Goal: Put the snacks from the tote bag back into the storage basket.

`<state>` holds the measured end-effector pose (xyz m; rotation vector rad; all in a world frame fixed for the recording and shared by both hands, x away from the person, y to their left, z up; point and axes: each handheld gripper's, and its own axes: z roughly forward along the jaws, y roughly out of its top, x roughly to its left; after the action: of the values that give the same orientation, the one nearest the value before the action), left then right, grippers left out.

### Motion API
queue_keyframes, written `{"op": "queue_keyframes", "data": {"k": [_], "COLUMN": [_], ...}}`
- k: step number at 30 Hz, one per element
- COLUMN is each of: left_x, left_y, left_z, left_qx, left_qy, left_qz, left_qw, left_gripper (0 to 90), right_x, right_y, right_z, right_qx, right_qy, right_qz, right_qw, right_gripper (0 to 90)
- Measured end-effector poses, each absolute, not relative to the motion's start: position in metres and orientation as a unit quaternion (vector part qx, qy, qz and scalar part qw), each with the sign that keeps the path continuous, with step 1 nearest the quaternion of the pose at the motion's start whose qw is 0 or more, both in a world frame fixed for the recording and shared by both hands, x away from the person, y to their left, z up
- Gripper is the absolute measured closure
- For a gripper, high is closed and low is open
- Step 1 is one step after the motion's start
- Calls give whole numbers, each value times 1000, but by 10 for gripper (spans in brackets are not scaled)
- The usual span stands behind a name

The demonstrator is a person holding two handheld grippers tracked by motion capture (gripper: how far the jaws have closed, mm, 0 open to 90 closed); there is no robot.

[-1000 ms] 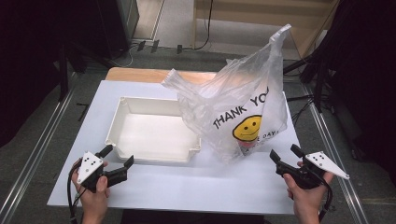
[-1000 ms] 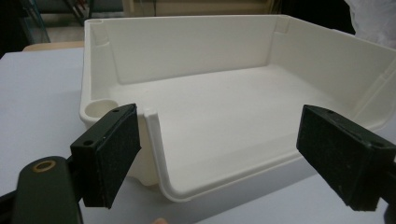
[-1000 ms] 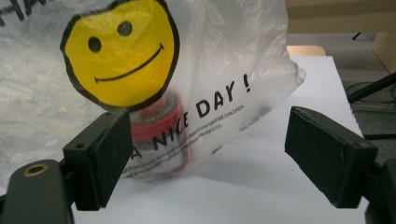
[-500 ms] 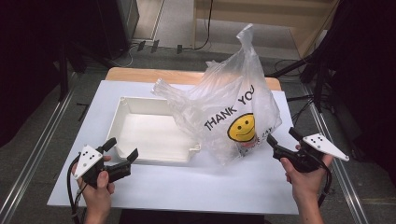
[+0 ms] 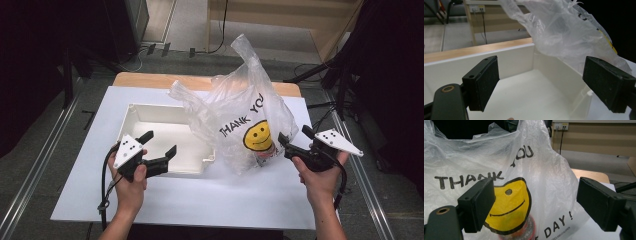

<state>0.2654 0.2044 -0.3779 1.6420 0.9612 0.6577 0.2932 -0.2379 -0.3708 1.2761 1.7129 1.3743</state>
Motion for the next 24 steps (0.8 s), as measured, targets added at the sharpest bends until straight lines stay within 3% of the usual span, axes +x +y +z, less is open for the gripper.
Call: {"op": "queue_keyframes", "data": {"k": [22, 24], "left_x": [322, 324], "left_y": [135, 128], "left_z": [-351, -352], "left_qx": [684, 689], "left_qy": [435, 435], "left_qz": [224, 220], "left_qw": [542, 537], "left_gripper": [137, 198], "right_x": [299, 299], "right_y": [-231, -231], "right_z": [-373, -374], "right_qx": [478, 478], "right_qy": [646, 647], "right_qz": [523, 523], "right_qw": [283, 282], "right_gripper": [155, 155]}}
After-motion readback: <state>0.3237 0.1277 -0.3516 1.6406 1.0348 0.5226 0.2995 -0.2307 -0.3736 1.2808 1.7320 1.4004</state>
